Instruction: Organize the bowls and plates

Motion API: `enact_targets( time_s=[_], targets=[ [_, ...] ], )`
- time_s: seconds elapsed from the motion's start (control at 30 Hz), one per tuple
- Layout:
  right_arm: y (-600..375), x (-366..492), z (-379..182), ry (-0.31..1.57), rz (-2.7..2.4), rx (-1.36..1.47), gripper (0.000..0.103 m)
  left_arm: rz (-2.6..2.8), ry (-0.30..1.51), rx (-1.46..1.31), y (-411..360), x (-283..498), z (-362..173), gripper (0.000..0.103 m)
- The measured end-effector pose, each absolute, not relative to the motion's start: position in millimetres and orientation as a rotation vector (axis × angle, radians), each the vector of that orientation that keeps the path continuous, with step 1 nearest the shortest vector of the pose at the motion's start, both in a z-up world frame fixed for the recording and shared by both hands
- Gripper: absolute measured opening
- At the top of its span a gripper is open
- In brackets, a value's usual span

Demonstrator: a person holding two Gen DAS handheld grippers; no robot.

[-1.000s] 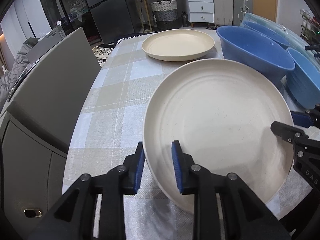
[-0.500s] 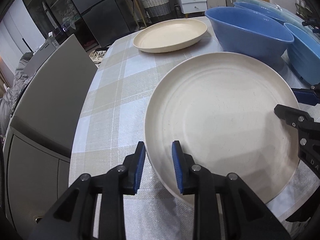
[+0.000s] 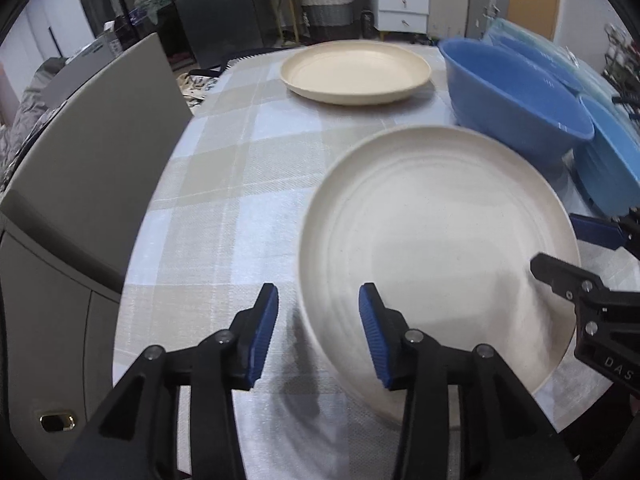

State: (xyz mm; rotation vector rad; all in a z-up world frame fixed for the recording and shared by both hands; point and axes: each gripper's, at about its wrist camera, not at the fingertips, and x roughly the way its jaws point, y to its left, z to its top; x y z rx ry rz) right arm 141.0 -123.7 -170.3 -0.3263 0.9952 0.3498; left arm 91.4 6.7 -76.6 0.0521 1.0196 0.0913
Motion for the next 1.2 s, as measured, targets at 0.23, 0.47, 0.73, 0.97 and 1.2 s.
enact_targets(
  time_s=[0.23, 0.47, 0.73, 0.97, 1.2],
  targets=[
    [-135.0, 122.2, -128.9, 0.939, 0.472, -0.214, 0.085, 0.046, 0.951, -0.104, 30.7, 78.4, -42.6, 0.054],
    [-141.5, 102.9, -81.7, 0.829, 0.517, -0.160, 0.101, 0.012, 0.885, -0.177, 37.4, 69.9, -9.3, 0.092],
    [-156.1, 99.5, -9.0, 0.723, 0.523, -0.076, 0.102, 0.024, 0.821, -0.289, 58.9, 76.9, 27.4, 0.103],
    [-162.7, 112.3, 41.1, 0.636, 0.463, -0.005, 0.103, 0.064, 0.780, -0.243, 64.9, 110.1, 53.0, 0.103],
    [-154.2, 134.9, 48.9, 0.638, 0.452, 0.040, 0.103, 0.050, 0.803, -0.186, 59.3, 167.1, 52.7, 0.103]
  ],
)
